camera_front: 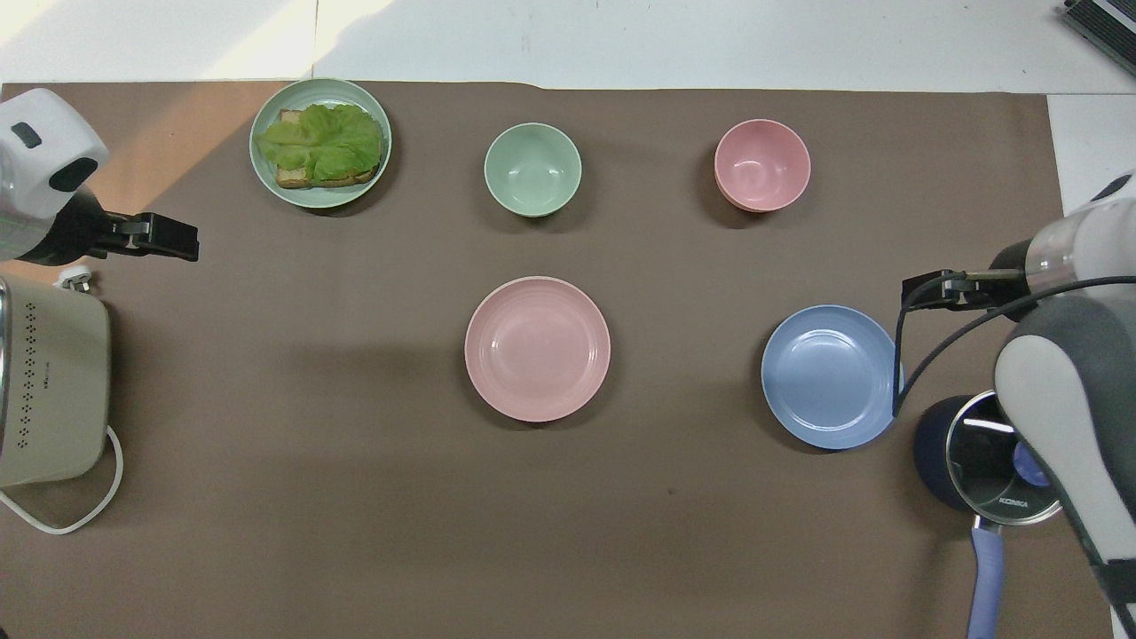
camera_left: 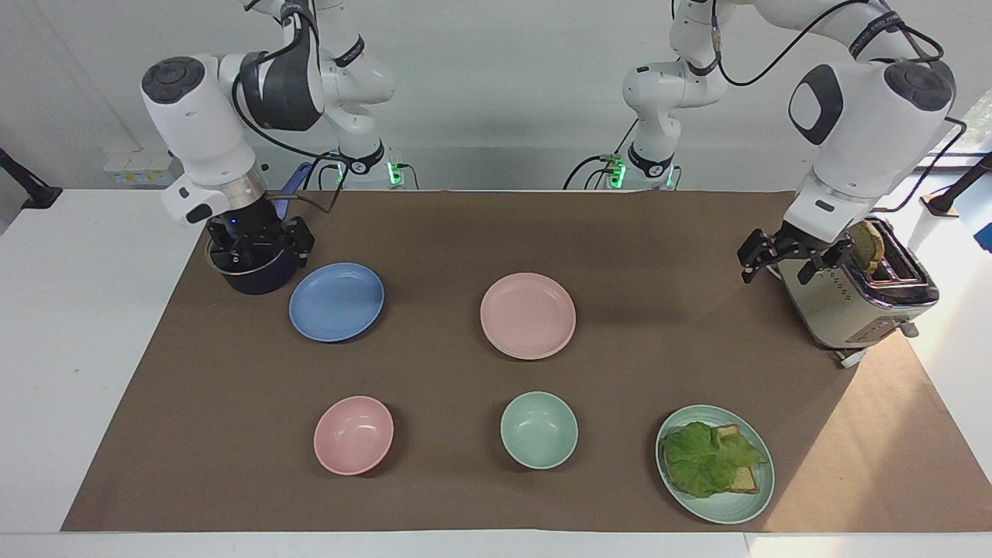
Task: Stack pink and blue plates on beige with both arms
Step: 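Grasp the blue plate's rim with the right gripper, then carry the blue plate onto the pink plate and open the right gripper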
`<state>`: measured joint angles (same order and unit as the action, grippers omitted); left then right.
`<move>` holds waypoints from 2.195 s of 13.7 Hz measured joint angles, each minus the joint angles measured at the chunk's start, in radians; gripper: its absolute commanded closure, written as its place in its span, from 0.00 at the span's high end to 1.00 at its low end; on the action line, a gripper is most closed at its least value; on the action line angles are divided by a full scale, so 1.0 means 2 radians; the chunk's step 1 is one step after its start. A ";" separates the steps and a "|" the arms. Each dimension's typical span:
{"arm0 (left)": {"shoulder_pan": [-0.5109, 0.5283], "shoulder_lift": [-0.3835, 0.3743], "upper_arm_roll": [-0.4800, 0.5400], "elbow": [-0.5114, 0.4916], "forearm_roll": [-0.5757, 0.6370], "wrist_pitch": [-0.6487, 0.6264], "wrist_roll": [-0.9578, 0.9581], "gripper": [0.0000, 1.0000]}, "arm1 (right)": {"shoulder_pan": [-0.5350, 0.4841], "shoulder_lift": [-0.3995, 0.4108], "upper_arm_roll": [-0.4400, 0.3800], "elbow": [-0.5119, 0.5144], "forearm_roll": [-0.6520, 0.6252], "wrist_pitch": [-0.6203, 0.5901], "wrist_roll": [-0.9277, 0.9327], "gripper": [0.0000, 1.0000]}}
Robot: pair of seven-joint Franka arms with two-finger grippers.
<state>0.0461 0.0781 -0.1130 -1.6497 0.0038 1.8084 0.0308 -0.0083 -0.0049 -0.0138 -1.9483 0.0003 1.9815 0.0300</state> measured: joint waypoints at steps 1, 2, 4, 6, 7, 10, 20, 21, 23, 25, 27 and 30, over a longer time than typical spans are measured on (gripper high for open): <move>0.000 -0.006 -0.001 0.005 0.000 -0.008 0.000 1.00 | -0.003 0.002 0.000 -0.027 0.007 0.033 -0.005 1.00; 0.000 -0.013 -0.001 0.006 0.000 -0.013 0.000 1.00 | -0.008 0.006 0.000 -0.054 0.012 0.066 -0.020 1.00; 0.000 -0.021 -0.001 0.006 0.000 -0.020 0.000 1.00 | -0.026 0.017 0.000 -0.094 0.016 0.115 -0.052 1.00; 0.000 -0.022 0.001 0.006 0.000 -0.020 0.000 1.00 | -0.045 0.027 -0.001 -0.118 0.028 0.148 -0.078 1.00; 0.000 -0.021 0.003 0.006 0.000 -0.020 0.000 1.00 | -0.049 0.031 -0.002 -0.129 0.035 0.161 -0.083 1.00; 0.000 -0.021 0.005 0.006 0.000 -0.020 0.000 1.00 | -0.053 0.050 -0.002 -0.145 0.038 0.179 -0.083 0.88; 0.000 -0.021 0.005 0.006 0.001 -0.020 0.000 1.00 | -0.057 0.076 -0.002 -0.145 0.039 0.177 -0.088 0.00; 0.000 -0.021 0.005 0.006 0.000 -0.020 0.000 1.00 | -0.057 0.074 -0.002 -0.142 0.039 0.174 -0.089 0.00; 0.000 -0.021 0.005 0.006 0.001 -0.020 0.000 1.00 | -0.057 0.074 -0.002 -0.132 0.039 0.157 -0.090 0.00; 0.000 -0.021 0.005 0.006 0.001 -0.020 0.000 1.00 | -0.056 0.070 0.002 -0.110 0.039 0.123 -0.091 0.00; 0.000 -0.021 0.005 0.006 0.001 -0.020 0.000 1.00 | -0.048 0.064 0.006 -0.082 0.042 0.092 -0.091 0.00; 0.000 -0.021 0.005 0.006 0.001 -0.020 0.000 1.00 | -0.020 0.055 0.011 -0.043 0.090 0.064 -0.091 0.00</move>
<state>0.0470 0.0351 -0.1023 -1.6379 0.0048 1.7674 0.0311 -0.0484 0.1045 0.0084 -2.0335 0.1803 2.1099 -0.1511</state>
